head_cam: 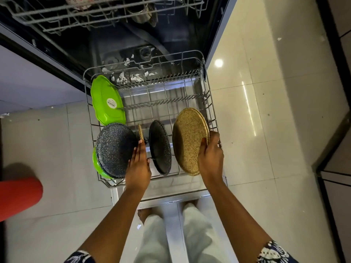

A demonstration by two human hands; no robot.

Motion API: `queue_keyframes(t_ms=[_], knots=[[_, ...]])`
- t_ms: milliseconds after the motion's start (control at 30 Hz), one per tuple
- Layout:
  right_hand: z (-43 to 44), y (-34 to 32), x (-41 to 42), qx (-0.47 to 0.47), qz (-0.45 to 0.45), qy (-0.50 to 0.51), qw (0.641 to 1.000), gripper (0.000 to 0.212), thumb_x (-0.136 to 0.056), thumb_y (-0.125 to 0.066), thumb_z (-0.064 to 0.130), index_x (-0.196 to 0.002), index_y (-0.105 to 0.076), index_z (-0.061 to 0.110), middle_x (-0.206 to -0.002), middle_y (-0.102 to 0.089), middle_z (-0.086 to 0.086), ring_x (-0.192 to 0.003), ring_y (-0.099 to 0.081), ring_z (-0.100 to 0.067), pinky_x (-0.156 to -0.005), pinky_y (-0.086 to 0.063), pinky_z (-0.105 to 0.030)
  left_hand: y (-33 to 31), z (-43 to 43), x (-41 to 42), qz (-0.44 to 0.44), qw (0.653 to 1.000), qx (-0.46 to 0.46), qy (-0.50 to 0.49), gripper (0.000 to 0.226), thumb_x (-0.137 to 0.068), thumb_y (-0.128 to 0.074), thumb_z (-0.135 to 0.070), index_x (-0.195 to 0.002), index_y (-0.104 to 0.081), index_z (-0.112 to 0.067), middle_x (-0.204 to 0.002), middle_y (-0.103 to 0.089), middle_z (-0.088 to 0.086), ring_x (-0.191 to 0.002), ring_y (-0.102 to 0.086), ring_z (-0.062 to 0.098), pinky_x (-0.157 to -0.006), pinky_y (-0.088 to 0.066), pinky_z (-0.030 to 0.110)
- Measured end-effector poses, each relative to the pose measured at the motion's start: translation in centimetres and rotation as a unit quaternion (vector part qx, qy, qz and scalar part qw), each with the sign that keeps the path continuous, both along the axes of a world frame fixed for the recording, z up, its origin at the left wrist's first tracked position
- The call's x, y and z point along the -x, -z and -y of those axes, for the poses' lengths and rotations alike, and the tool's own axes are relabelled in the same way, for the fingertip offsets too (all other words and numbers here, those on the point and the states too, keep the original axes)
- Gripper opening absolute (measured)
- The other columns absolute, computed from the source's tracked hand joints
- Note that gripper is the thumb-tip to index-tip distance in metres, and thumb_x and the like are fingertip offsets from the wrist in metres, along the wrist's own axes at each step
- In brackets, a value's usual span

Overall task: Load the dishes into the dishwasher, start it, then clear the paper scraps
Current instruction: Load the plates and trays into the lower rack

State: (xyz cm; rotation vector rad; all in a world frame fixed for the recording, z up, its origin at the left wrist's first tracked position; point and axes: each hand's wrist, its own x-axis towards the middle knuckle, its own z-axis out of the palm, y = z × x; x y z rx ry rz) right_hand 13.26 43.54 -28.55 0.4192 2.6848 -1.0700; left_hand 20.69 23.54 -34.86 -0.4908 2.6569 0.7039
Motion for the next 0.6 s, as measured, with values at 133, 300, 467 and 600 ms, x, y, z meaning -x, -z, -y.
queue_keyframes(t_ms=[133,300,467,600], knots=[[0.5,0.9,0.2,-0.012,0.023,-0.030,0.999,0.033,-0.098,-0.038,0.012,-0.130,-0.036,0.005,-0.078,-0.054,-0.005,-0.061,-0.053,-0.019,-0.041,-0.023,-0.007,0.1,0.0,0.1,0.013,1.000,0.014,0.013,0.067,-0.097,-0.043,-0.013,-0.152,-0.004,-0.015,-0.158,-0.016,0.003,-0.145,-0.017,0.022,-0.112,-0.029,0.050],[1.2,1.8,0.4,-0.018,0.064,-0.085,0.994,0.028,-0.102,-0.030,0.014,-0.129,-0.033,0.009,-0.078,-0.055,-0.012,-0.057,-0.051,-0.021,-0.035,-0.031,-0.008,0.1,-0.2,0.0,0.017,0.999,0.029,0.015,0.066,-0.099,-0.039,-0.015,-0.151,0.002,-0.017,-0.160,-0.007,-0.001,-0.147,-0.006,0.017,-0.116,-0.016,0.045],[2.7,2.8,0.7,-0.023,0.077,-0.118,0.990,0.036,-0.099,-0.034,0.010,-0.134,-0.027,0.013,-0.096,-0.065,-0.021,-0.082,-0.064,-0.033,-0.062,-0.052,-0.036,0.2,0.0,-0.4,0.005,0.999,0.037,0.028,0.068,-0.100,-0.037,-0.020,-0.144,0.015,-0.021,-0.156,0.007,-0.007,-0.142,0.011,0.008,-0.117,-0.009,0.045],[3.5,4.1,1.8,-0.049,0.114,-0.126,0.984,0.043,-0.097,-0.039,0.007,-0.137,-0.026,0.011,-0.101,-0.065,-0.019,-0.084,-0.065,-0.031,-0.070,-0.056,-0.040,0.3,0.2,-0.5,0.009,0.998,0.045,0.035,0.070,-0.101,-0.037,-0.024,-0.142,0.018,-0.024,-0.151,0.017,-0.011,-0.140,0.016,0.008,-0.116,-0.007,0.045]])
